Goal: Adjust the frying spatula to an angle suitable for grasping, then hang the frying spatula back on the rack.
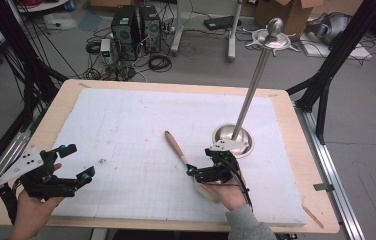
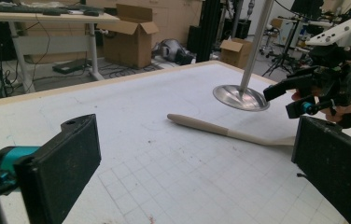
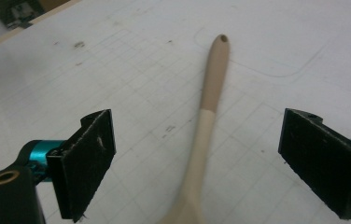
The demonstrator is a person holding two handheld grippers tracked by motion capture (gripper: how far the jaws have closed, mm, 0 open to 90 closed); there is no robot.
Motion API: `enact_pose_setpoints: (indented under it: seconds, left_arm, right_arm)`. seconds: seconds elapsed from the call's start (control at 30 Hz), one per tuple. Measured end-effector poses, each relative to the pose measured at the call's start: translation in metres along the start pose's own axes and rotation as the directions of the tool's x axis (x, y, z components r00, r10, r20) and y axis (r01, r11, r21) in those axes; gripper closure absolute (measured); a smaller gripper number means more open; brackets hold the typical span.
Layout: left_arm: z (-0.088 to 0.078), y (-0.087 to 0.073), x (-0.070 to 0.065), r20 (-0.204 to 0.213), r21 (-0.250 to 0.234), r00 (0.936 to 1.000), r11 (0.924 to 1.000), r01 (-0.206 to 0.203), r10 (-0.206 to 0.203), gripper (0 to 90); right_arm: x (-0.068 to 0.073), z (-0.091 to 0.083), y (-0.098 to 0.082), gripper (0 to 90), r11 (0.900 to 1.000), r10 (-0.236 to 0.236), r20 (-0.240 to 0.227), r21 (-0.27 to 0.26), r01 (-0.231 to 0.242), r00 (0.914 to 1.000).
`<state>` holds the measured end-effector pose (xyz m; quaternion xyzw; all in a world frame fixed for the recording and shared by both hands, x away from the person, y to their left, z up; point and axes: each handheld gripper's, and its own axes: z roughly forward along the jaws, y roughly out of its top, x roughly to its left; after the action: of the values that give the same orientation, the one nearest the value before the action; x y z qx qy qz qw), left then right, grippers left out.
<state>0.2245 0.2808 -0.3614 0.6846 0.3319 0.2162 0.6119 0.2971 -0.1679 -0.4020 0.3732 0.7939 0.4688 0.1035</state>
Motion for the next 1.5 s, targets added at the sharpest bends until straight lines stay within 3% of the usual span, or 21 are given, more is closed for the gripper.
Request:
enact_pose_setpoints:
  seconds: [0.1,0.23,0.4,0.57,0.87,1.2,1.37,1.5]
  left_arm:
    - [0.000,0.000,0.001,-0.001,-0.001,1.0000,1.0000,0.000,0.000,1.8]
    - [0.002,-0.001,0.000,0.001,0.004,1.0000,1.0000,0.001,-0.001,1.8]
    - [0.002,0.000,-0.001,0.004,0.003,1.0000,1.0000,-0.003,0.003,1.8]
    - [0.002,-0.001,-0.001,0.004,0.004,1.0000,1.0000,-0.003,0.003,1.8]
    - [0.005,-0.001,-0.002,0.007,0.010,1.0000,0.9999,-0.004,0.004,1.8]
    - [0.004,-0.002,-0.001,0.005,0.010,1.0000,0.9999,0.000,0.000,1.8]
    - [0.003,-0.002,-0.001,0.004,0.009,1.0000,1.0000,0.000,0.000,1.8]
    - [0.003,-0.002,-0.001,0.003,0.011,1.0000,0.9999,0.000,0.000,1.8]
  right_arm:
    - [-0.002,-0.001,0.000,10.1,1.000,0.009,0.015,-0.012,-0.009,0.9998]
    - [-0.001,-0.001,0.000,10.1,1.000,0.006,-0.004,-0.010,-0.006,1.0000]
    - [0.003,0.004,-0.001,10.1,0.999,-0.040,-0.041,0.016,0.041,0.9983]
    - [0.004,0.011,0.000,10.1,0.997,-0.053,-0.040,0.046,0.055,0.9978]
    - [0.001,0.023,0.003,10.3,0.999,0.015,-0.031,0.049,-0.014,0.9994]
    - [0.003,0.044,0.009,10.3,0.998,0.041,-0.021,0.048,-0.040,0.9989]
    - [0.006,0.049,0.009,10.3,0.998,0.030,-0.001,0.060,-0.030,0.9995]
    - [0.007,0.051,0.008,10.3,0.996,0.046,0.034,0.076,-0.049,0.9983]
